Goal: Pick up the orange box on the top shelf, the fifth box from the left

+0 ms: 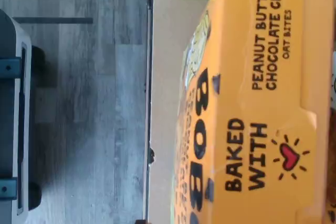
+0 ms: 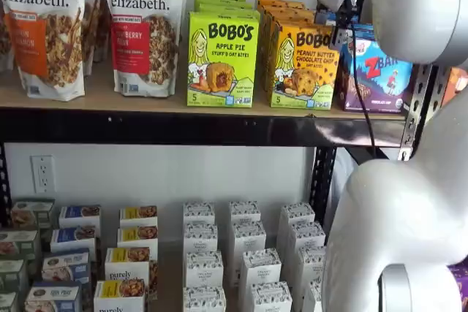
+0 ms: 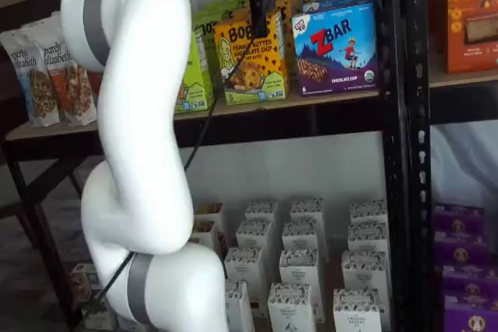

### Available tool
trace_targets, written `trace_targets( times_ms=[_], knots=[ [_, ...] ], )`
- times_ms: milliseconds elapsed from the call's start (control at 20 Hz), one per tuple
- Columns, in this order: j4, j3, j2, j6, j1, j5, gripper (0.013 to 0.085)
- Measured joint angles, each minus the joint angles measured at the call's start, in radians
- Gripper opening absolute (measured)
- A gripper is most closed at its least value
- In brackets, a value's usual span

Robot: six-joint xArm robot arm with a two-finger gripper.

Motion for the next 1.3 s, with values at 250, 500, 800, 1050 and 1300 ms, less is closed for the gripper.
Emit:
trace_targets(
  times_ms=[250,500,800,1050,1300],
  knots=[
    [-0.006,0.018,-0.005,0.005,0.007,-0.014,0.085],
    [-0.017,0.042,-0.014,0.007,0.012,-0.031,0.085],
    [-0.021,0.054,-0.018,0.008,0.014,-0.038,0.085],
    [-0.023,0.063,-0.021,0.008,0.015,-0.044,0.085],
    [-0.018,0.062,-0.019,0.007,0.013,-0.042,0.073]
  ],
)
